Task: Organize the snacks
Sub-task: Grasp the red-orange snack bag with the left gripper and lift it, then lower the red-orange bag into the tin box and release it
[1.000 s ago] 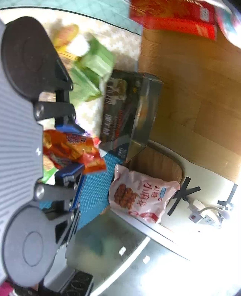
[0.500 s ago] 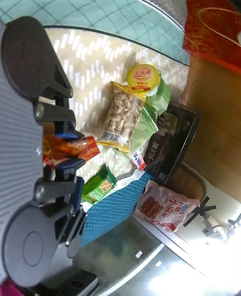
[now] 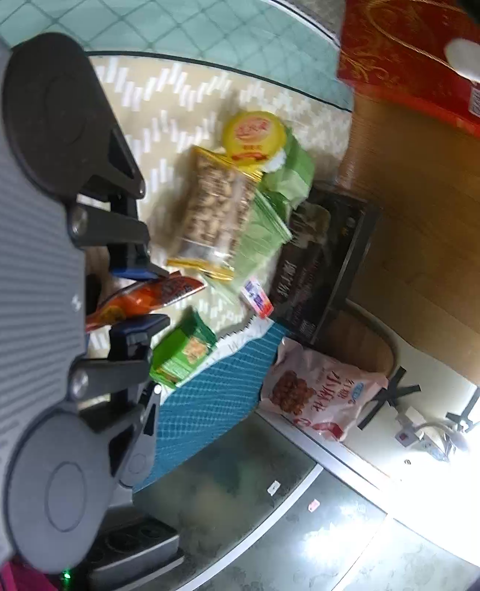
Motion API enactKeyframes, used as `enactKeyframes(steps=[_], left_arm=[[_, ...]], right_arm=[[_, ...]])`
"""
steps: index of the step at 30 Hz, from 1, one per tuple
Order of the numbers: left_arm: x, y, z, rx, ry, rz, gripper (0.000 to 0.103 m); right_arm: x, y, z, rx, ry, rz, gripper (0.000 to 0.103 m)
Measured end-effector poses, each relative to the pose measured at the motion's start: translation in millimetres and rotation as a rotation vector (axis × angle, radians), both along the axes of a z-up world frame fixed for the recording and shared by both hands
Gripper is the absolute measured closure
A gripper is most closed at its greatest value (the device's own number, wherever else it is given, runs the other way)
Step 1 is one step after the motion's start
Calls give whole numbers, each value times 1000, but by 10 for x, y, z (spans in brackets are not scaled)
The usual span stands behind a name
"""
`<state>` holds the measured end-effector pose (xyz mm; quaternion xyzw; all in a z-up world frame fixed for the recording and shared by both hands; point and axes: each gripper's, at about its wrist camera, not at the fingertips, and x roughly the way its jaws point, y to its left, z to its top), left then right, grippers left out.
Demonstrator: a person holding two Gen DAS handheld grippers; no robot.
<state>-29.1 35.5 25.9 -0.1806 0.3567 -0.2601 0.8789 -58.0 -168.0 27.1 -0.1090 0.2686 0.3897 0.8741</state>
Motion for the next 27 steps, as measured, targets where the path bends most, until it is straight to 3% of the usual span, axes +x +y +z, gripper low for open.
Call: enactKeyframes(steps=[12, 20, 27], left_arm=[[265, -183, 502, 22, -134, -45, 83], [824, -336, 789, 35, -218, -49, 83], [1490, -437, 900, 52, -266, -24, 83]], right_arm=[[211, -77, 256, 49, -194, -104, 70], [796, -95, 391, 31, -300, -172, 70], [1482, -20, 377, 19, -339, -252, 70]])
